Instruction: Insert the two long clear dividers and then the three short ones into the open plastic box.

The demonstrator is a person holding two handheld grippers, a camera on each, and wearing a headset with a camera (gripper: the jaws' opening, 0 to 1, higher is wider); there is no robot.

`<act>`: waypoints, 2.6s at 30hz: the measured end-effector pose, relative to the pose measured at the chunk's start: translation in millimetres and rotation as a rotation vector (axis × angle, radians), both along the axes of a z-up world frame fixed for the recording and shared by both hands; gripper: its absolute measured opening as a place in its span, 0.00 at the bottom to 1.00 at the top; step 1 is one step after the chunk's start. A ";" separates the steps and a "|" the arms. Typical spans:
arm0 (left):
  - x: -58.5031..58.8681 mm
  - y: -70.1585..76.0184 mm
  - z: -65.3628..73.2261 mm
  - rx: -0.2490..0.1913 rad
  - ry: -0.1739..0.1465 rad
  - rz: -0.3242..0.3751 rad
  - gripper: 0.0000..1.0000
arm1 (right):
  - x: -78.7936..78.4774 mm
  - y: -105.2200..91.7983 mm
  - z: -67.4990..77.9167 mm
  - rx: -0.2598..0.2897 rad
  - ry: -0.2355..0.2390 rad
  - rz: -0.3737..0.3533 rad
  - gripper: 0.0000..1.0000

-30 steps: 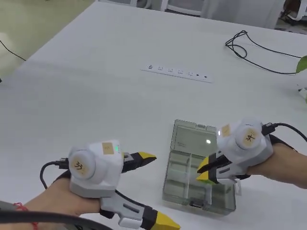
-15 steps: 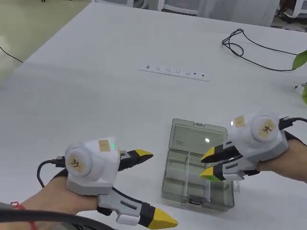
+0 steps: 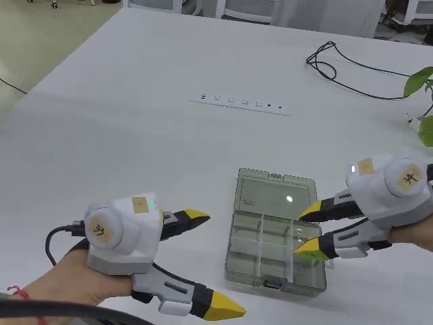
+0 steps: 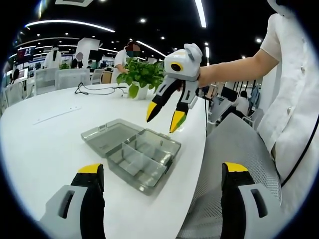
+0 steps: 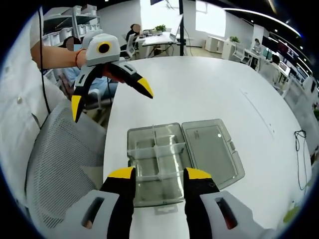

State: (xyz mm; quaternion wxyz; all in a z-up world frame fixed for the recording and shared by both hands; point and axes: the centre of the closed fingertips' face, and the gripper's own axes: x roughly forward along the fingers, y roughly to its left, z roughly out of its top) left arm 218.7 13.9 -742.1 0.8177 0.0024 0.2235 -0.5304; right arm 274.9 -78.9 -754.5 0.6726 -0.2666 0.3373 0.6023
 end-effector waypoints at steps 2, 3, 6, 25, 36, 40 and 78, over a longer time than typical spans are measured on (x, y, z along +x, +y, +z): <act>0.2 0.4 -0.1 0.003 0.001 0.000 1.00 | 0.0 -5.6 2.0 0.002 -0.004 -0.006 0.41; 0.2 0.4 0.3 0.003 0.000 0.000 1.00 | 0.2 -8.1 2.7 0.002 -0.006 -0.009 0.42; -0.3 0.1 0.5 0.005 -0.001 -0.003 1.00 | 0.6 -18.6 4.2 -0.003 -0.006 -0.021 0.44; 2.1 0.8 0.9 0.013 0.001 0.001 1.00 | -7.1 -108.0 -9.1 -0.130 0.002 -0.096 0.55; 3.7 2.0 -1.0 0.014 0.010 0.003 1.00 | -15.3 -152.5 -29.4 -0.222 0.035 -0.109 0.58; 4.1 2.6 -1.9 0.014 0.014 0.003 1.00 | -16.0 -169.1 -39.9 -0.267 0.041 -0.101 0.58; 8.5 5.8 -4.1 0.011 0.036 0.024 1.00 | -10.0 -222.4 -93.3 -0.492 0.002 0.053 0.42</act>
